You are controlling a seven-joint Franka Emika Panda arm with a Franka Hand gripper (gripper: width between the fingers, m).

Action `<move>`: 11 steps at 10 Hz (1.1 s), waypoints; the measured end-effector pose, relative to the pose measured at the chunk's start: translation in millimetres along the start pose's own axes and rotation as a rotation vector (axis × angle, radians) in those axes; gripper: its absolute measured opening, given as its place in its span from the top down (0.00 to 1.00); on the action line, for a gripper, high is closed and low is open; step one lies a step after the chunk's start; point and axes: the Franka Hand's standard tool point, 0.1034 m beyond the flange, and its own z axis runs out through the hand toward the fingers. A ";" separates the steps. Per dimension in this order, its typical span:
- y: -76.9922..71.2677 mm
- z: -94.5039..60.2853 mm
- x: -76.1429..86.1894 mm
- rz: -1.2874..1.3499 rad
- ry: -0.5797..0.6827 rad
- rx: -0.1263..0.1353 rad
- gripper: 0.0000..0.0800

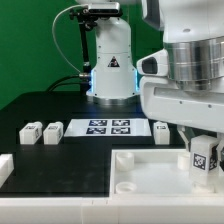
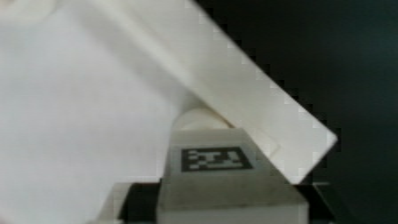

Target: Assemble one leg

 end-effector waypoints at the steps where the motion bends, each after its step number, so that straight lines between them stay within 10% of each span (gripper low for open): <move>1: -1.8 0.8 -2.2 0.131 -0.007 0.000 0.63; 3: -2.9 1.2 -2.3 0.254 -0.018 0.009 0.63; 7: -1.6 -3.5 4.0 -0.185 -0.026 -0.011 0.22; 11: -3.6 -4.2 4.4 -0.732 -0.006 -0.016 0.19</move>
Offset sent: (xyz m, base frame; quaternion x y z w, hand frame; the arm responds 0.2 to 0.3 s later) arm 0.0000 0.0000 0.0000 0.0000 0.0000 0.0000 1.0000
